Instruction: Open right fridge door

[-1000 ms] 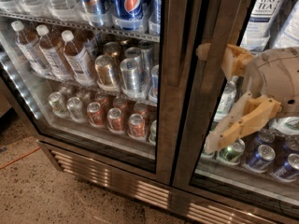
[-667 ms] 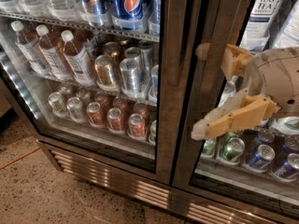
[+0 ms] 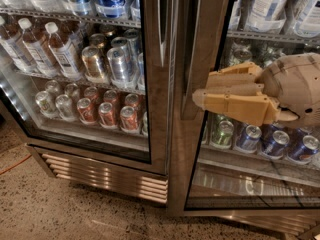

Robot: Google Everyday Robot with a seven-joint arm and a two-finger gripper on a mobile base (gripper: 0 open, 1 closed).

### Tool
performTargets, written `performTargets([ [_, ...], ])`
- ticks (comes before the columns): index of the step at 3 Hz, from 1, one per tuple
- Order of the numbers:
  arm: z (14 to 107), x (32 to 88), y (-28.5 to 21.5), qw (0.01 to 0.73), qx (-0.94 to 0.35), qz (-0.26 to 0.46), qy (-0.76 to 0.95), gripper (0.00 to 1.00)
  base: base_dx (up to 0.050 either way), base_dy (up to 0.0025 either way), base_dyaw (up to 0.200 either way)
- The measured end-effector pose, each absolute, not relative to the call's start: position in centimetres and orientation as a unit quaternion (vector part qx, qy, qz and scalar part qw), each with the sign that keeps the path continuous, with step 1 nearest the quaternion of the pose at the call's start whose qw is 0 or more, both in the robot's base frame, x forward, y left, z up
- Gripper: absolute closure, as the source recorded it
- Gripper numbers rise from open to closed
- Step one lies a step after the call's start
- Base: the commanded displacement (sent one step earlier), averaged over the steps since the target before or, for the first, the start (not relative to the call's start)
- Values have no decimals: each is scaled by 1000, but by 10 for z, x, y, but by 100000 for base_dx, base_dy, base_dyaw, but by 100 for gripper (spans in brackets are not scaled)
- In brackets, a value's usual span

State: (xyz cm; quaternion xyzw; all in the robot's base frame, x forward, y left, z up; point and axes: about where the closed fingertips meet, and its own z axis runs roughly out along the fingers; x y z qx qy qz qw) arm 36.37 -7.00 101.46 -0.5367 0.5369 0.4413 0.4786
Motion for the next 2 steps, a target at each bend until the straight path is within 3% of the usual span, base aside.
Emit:
performTargets([
  [2,1015,364,-70,479,-537,441,537,100,-4341,214,-9979],
])
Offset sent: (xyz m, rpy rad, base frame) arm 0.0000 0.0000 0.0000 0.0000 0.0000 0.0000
